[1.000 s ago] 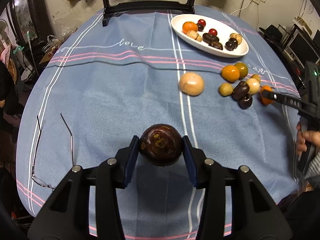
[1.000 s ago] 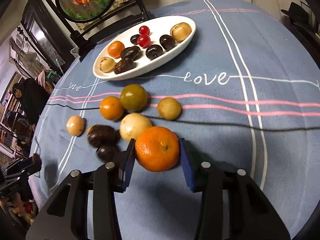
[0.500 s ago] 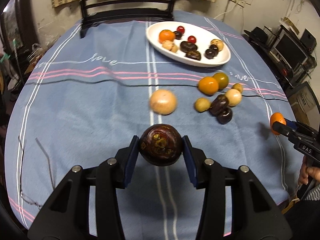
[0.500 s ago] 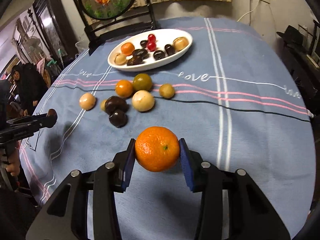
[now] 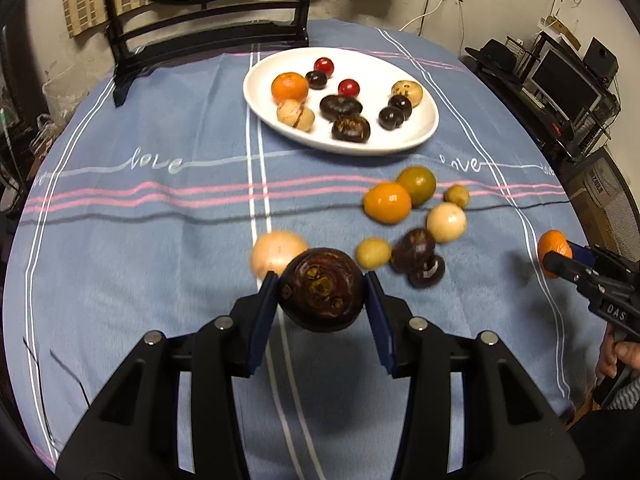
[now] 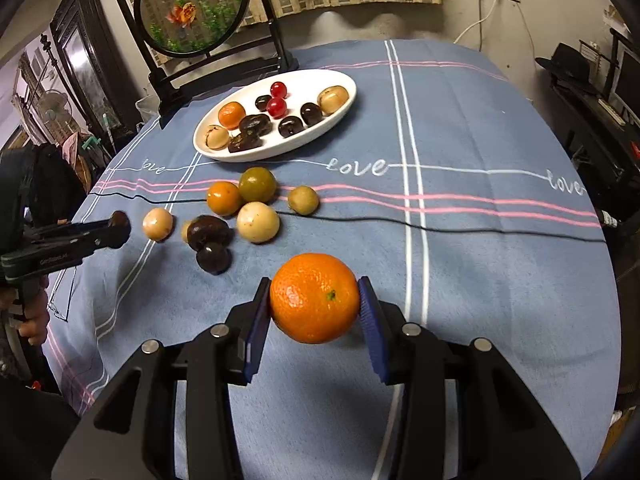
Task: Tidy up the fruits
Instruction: 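Carry both fruits over the plate and open both grippers to drop them, then grasp the pale tan round fruit with the left gripper, then grasp the yellow-green fruit with the right gripper while the left gripper holds the tan fruit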
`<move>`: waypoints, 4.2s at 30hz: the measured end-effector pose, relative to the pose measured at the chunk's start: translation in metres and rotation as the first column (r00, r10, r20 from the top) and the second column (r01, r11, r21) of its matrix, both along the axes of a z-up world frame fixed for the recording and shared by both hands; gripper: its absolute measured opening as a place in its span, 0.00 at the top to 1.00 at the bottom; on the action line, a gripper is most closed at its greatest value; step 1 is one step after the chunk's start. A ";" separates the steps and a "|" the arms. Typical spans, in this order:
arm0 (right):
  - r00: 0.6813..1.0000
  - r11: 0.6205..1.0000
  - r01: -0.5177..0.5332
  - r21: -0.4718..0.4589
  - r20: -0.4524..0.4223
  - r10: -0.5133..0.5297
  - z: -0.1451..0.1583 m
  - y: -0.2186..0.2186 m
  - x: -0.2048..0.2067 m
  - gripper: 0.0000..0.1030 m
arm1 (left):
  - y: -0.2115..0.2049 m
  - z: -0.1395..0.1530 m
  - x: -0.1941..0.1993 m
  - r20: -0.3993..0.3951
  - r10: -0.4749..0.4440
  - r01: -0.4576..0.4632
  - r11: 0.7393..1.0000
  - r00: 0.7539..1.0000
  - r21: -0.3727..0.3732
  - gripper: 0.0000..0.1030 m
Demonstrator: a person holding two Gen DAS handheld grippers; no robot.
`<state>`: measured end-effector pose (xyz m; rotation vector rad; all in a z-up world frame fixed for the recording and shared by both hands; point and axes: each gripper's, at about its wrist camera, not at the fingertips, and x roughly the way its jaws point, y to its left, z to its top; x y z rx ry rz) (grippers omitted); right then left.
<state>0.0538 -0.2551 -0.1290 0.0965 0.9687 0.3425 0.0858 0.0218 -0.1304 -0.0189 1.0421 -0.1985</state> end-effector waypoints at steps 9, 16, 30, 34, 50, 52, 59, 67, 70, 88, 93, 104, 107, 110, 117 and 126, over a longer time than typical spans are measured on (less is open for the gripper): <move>0.996 0.998 -0.065 0.012 0.059 0.064 0.014 0.028 0.066 0.58 | -0.023 0.021 0.092 0.060 -0.040 0.039 0.999 0.997 0.025 0.57; 0.988 0.992 -0.123 -0.012 0.096 0.124 0.010 0.059 0.134 0.58 | -0.040 0.017 0.174 0.072 -0.048 0.045 0.998 0.996 0.039 0.57; 0.974 0.983 -0.168 -0.080 0.140 0.178 -0.007 0.083 0.173 0.43 | -0.053 -0.016 0.235 0.026 -0.046 0.046 0.999 0.999 0.016 0.55; 0.978 0.987 -0.150 -0.053 0.136 0.156 -0.001 0.074 0.164 0.43 | -0.044 -0.010 0.226 0.030 -0.028 0.028 1.000 0.999 0.001 0.55; 0.994 0.999 -0.049 -0.018 0.099 0.051 0.025 0.033 0.045 0.41 | 0.043 -0.006 0.068 -0.032 0.119 -0.117 0.992 0.992 0.035 0.52; 0.996 1.000 -0.010 0.021 0.090 0.008 0.026 0.022 0.025 0.41 | 0.045 -0.008 0.052 -0.039 0.128 -0.128 0.992 0.991 0.016 0.53; 0.996 0.999 0.040 0.031 0.084 -0.042 0.034 0.005 -0.009 0.41 | 0.028 -0.018 0.016 -0.045 0.087 -0.086 0.996 0.995 0.012 0.52; 0.994 0.998 0.054 -0.015 0.100 -0.053 0.040 -0.002 -0.019 0.41 | 0.016 -0.031 0.028 -0.057 0.062 -0.062 0.998 0.996 0.010 0.53; 0.992 0.996 0.082 -0.022 0.095 -0.079 0.040 -0.010 -0.019 0.41 | 0.012 -0.038 0.035 -0.053 0.064 -0.063 0.998 0.997 0.021 0.56; 0.999 0.998 0.023 -0.060 0.040 -0.020 0.024 0.004 -0.006 0.41 | 0.014 -0.050 0.030 -0.039 0.090 -0.090 0.996 0.995 0.007 0.55; 0.998 0.997 -0.053 -0.050 0.012 0.053 0.007 0.022 0.012 0.41 | 0.017 -0.029 0.017 -0.013 0.096 -0.096 0.995 0.995 -0.001 0.55; 0.996 0.996 -0.079 -0.046 -0.042 0.077 -0.028 0.028 0.083 0.57 | 0.038 -0.012 -0.021 -0.034 0.200 -0.200 0.980 0.979 0.010 0.55; 0.992 0.992 -0.114 -0.051 -0.064 0.111 -0.038 0.036 0.092 0.58 | 0.041 -0.012 -0.029 -0.035 0.221 -0.221 0.975 0.975 0.020 0.55; 0.990 0.990 -0.126 -0.058 -0.073 0.122 -0.045 0.041 0.098 0.63 | 0.043 -0.013 -0.036 -0.042 0.236 -0.235 0.972 0.971 0.023 0.55; 0.990 0.991 -0.127 -0.051 -0.074 0.124 -0.054 0.048 0.108 0.72 | 0.049 -0.015 -0.046 -0.055 0.256 -0.255 0.966 0.965 0.036 0.55; 0.993 0.994 -0.093 -0.056 -0.076 0.089 -0.054 0.052 0.111 0.73 | 0.066 -0.008 -0.054 -0.037 0.272 -0.271 0.962 0.962 0.023 0.55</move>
